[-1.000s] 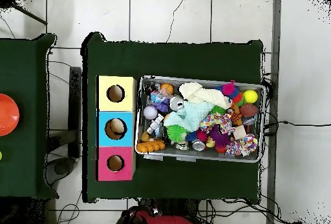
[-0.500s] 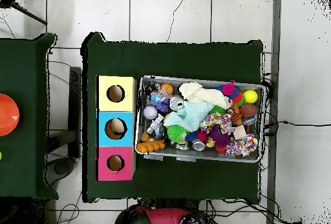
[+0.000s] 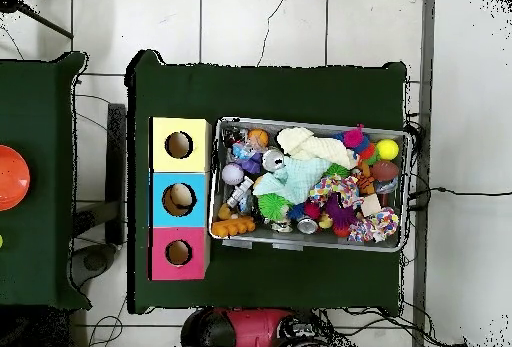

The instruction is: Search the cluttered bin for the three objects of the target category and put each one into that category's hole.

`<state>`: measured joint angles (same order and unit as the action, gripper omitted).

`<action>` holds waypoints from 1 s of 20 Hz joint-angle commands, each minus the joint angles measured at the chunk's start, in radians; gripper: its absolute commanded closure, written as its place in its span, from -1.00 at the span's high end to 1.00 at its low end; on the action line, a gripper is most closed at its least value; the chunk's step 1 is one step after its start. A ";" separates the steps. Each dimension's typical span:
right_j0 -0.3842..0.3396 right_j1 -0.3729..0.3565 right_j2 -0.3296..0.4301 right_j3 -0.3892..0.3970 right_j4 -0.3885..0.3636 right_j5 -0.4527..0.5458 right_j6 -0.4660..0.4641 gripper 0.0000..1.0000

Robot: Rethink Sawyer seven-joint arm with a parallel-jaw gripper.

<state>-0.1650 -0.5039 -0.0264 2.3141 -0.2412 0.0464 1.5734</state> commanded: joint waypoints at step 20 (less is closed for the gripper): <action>0.042 0.010 0.056 -0.340 0.094 0.165 0.120 1.00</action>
<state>-0.1297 -0.5016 -0.0261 2.1642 -0.2182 0.0695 1.5734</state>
